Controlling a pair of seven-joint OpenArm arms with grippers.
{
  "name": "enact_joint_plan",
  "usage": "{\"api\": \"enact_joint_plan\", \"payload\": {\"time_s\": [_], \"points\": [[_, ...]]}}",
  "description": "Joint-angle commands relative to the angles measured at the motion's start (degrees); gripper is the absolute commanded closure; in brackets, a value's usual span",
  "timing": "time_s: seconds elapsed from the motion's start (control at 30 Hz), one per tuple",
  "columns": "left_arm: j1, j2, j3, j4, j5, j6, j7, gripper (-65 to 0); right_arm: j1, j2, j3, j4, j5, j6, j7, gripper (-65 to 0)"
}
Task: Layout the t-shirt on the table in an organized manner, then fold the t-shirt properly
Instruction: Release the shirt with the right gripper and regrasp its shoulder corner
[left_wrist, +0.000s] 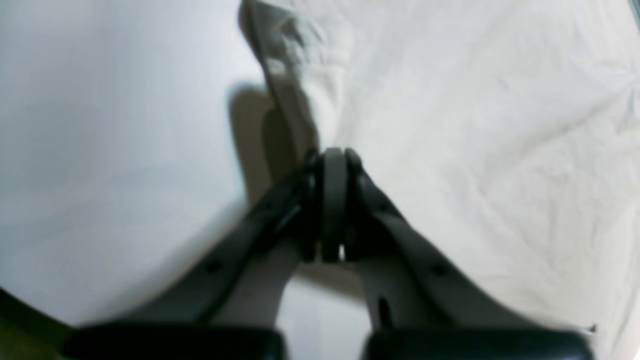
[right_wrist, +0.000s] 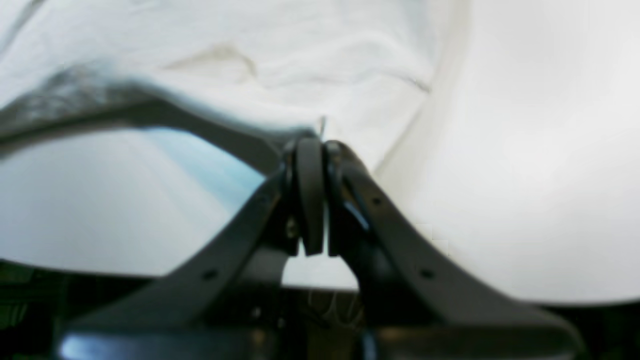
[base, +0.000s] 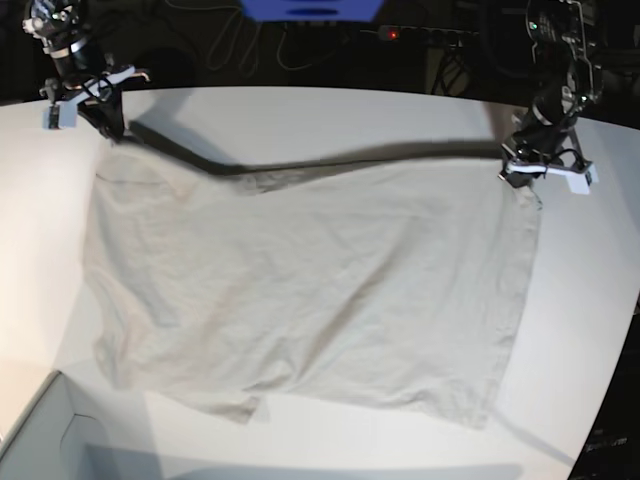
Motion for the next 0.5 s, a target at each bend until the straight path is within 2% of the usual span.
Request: {"api": "enact_joint_plan", "payload": {"time_s": [0.0, 0.07, 0.13, 0.23, 0.27, 0.33, 0.37, 0.47], "points": [[0.33, -0.54, -0.26, 1.10, -0.36, -0.52, -0.79, -0.5, -0.22, 1.39, 0.32, 0.70, 0.71, 0.23, 1.68, 0.0], [0.42, -0.54, -0.26, 1.10, -0.44, -0.52, -0.79, -0.6, -0.31, 2.53, 0.32, 0.44, 0.71, 0.23, 1.42, -2.1], [0.95, -0.54, -0.26, 0.93, -1.76, -0.52, -0.70, -3.2, -0.39, 3.14, 0.41, 0.00, 0.71, 0.23, 1.42, -8.5], [1.65, -0.80, -0.26, 1.10, -4.75, -0.52, -0.70, -15.8, -1.18, 4.38, 0.41, 0.00, 0.80, 0.23, 1.42, -19.2], [1.91, -0.98, -0.26, 1.10, -5.98, -0.52, -0.70, -22.1, -1.54, 4.64, 0.58, 0.26, 0.97, 0.23, 1.51, -23.0], [2.62, -1.06, -0.26, 1.10, -7.83, -0.52, -0.70, -31.5, -2.06, 4.29, 4.01, 1.41, 1.06, 0.23, 1.60, -29.1], [2.71, -1.15, -0.26, 1.10, -8.27, -0.52, -0.70, -33.6, -2.41, 3.76, 6.03, 2.02, 1.15, 0.23, 1.60, -30.9], [2.79, -1.59, -0.26, 1.10, -8.88, -0.52, -0.70, -33.8, -2.33, 1.39, 11.75, 5.45, 2.73, 0.23, 1.60, -31.9]]}}
